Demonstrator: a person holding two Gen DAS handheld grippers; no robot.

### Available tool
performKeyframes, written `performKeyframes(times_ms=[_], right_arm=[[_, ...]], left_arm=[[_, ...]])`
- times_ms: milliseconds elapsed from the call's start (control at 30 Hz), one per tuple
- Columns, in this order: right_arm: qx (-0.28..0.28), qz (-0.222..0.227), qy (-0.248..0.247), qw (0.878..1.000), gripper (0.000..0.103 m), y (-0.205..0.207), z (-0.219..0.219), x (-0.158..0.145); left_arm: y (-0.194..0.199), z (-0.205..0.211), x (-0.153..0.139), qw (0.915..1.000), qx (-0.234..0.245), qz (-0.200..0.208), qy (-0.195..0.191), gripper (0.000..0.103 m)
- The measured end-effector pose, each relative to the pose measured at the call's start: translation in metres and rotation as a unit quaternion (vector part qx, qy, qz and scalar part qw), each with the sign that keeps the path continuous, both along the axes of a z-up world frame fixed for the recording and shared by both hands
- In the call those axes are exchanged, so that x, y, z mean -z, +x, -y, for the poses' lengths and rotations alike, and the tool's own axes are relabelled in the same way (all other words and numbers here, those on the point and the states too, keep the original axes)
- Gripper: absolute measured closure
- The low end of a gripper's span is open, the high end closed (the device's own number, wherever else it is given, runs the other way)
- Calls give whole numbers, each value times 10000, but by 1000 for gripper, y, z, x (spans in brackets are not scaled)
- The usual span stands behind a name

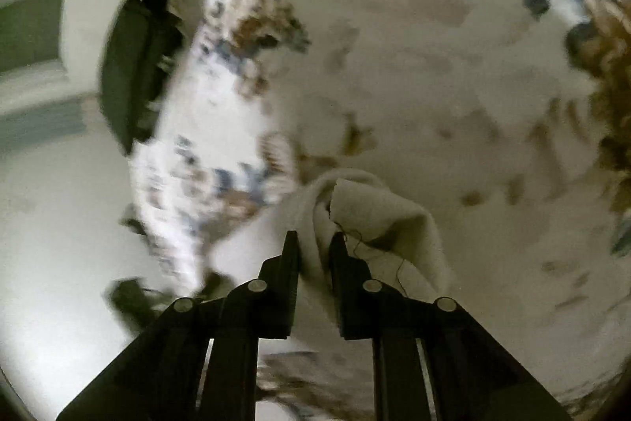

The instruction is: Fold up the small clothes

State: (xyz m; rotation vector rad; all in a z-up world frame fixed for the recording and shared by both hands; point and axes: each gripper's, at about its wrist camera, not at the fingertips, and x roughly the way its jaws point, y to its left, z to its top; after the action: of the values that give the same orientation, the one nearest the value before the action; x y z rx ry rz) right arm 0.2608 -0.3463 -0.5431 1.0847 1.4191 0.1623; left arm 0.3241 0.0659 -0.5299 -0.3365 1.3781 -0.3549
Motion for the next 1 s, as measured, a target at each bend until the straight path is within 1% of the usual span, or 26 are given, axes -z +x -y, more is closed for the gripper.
performKeyframes(times_ms=[33, 67, 100, 133, 167, 200, 233, 267, 300, 367, 400, 433, 500, 533, 567, 600, 633, 667, 700, 767, 800, 867, 900, 933, 967, 1000], right_arm=[[242, -32, 317, 9992, 88, -1, 7, 5], [347, -78, 315, 9989, 88, 0, 12, 10], [381, -209, 66, 9990, 88, 1, 20, 18], [326, -362, -138, 9987, 87, 2, 23, 26], [284, -487, -194, 9982, 85, 3, 25, 32], [229, -681, -258, 9971, 67, 2, 27, 37], [207, -712, -301, 9968, 51, 0, 28, 34], [191, -580, -336, 9976, 50, -1, 28, 26], [102, -431, -408, 9982, 50, -3, 27, 17], [-209, -259, -691, 9971, 44, -8, 20, 0], [-314, -193, -746, 9965, 38, -11, 17, -3], [-534, -157, -790, 9953, 35, -15, 10, -5], [-1012, -269, -967, 9898, 35, -21, -5, 2], [-1267, -336, -1175, 9844, 38, -25, -15, 7], [-1310, -308, -1219, 9834, 49, -25, -19, 9], [-1277, -156, -997, 9867, 95, -29, -24, 9], [-1200, -81, -744, 9899, 98, -32, -23, 9], [-985, 113, -347, 9945, 98, -35, -22, 4], [-690, 390, 275, 9965, 98, -38, -20, -2], [-201, 427, 1025, 9936, 98, -46, -11, 1], [125, 286, 1175, 9926, 98, -52, -1, 10], [494, -248, 750, 9957, 98, -64, 20, 31], [710, -530, 507, 9948, 97, -71, 32, 42], [776, -715, 352, 9938, 91, -76, 39, 48], [772, -917, 112, 9927, 86, -80, 45, 53], [739, -1017, -181, 9919, 82, -83, 51, 51]], left_arm=[[3, -5, 4, 9999, -4, -79, -73, 95], [7, -10, 10, 9998, -5, -149, -152, 95], [9, -11, 13, 9995, 8, -208, -229, 92], [11, -12, 18, 9985, 3, -364, -404, 90], [13, -12, 21, 9966, -68, -567, -602, 87], [14, -15, 22, 9951, -183, -695, -673, 81], [14, -17, 19, 9947, -264, -709, -694, 77], [13, -16, 15, 9946, -293, -664, -736, 76], [11, -17, 10, 9949, -336, -600, -737, 72], [4, -21, 2, 9958, -425, -497, -637, 60], [1, -23, 1, 9962, -455, -468, -581, 52], [-4, -23, 0, 9964, -494, -446, -528, 51], [-12, -24, 3, 9963, -537, -483, -462, 51], [-16, -23, 5, 9962, -563, -510, -420, 51], [-20, -24, 7, 9959, -587, -537, -422, 51], [-22, -23, 8, 9957, -611, -556, -426, 51], [-25, -24, 9, 9955, -639, -575, -408, 51], [-28, -25, 9, 9954, -657, -575, -393, 51], [-30, -26, 9, 9953, -684, -569, -392, 51], [-33, -29, 9, 9947, -732, -578, -431, 51], [-34, -32, 10, 9945, -764, -593, -408, 51], [-36, -33, 13, 9943, -785, -623, -371, 51], [-36, -35, 13, 9942, -805, -632, -331, 51], [-37, -36, 12, 9943, -808, -620, -315, 51], [-38, -37, 9, 9947, -797, -579, -299, 51], [-38, -38, 7, 9950, -795, -547, -271, 51]])
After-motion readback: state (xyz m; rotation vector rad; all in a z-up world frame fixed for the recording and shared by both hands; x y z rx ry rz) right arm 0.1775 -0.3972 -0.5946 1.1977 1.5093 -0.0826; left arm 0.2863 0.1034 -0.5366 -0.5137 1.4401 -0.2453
